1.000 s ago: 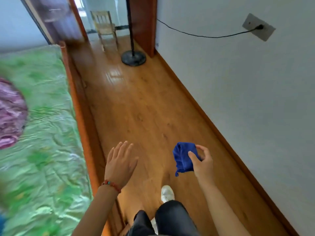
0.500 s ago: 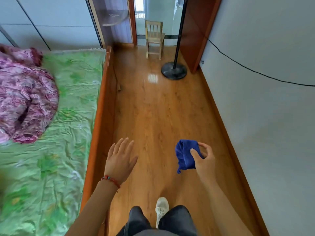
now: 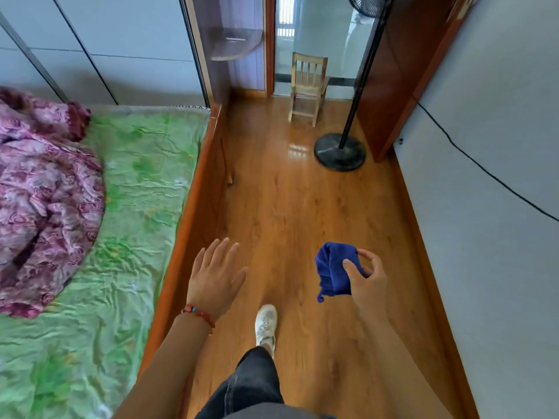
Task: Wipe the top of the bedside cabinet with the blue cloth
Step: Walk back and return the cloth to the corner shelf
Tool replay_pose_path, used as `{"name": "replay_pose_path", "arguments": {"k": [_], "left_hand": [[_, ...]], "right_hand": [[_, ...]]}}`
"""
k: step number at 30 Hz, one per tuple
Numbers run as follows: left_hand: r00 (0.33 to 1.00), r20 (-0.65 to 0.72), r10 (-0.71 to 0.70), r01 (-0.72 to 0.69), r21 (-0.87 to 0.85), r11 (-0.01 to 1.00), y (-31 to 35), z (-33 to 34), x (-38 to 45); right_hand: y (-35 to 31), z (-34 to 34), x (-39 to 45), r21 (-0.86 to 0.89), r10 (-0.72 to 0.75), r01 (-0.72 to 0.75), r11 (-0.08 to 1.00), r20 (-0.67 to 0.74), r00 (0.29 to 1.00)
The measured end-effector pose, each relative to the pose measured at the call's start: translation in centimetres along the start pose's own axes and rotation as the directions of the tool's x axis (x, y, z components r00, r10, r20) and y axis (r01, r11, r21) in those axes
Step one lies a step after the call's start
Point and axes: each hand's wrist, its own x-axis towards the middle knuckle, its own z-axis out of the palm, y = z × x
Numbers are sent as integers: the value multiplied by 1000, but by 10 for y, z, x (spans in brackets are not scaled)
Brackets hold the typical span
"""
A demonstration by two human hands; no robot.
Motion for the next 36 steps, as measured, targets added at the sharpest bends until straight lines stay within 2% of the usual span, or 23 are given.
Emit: {"name": "replay_pose_path", "arguments": {"k": [4, 10, 16, 24, 30, 36], "left_hand": [[998, -64, 16, -17, -17, 1000, -26, -10, 97], [997, -75, 3, -5, -31, 999, -56, -23, 232], [997, -69, 16, -18, -40, 999, -74, -14, 360], [993, -25, -111, 110, -46, 993, -97, -8, 544], [982, -90, -166, 160, -69, 985, -121, -21, 668], [977, -132, -165, 159, -60, 986, -151, -13, 788]], "right_hand": [[-33, 47, 75, -22, 0, 0, 1000, -3, 1000], [-87, 106, 179, -27, -9, 10, 1000, 19, 1000], [-113, 164, 294, -47, 2, -1, 999, 33, 999], [-174, 240, 484, -48, -14, 18, 999, 77, 997], [-223, 294, 607, -43, -14, 21, 999, 139, 990], [-248, 362, 715, -62, 16, -7, 998, 141, 990]]}}
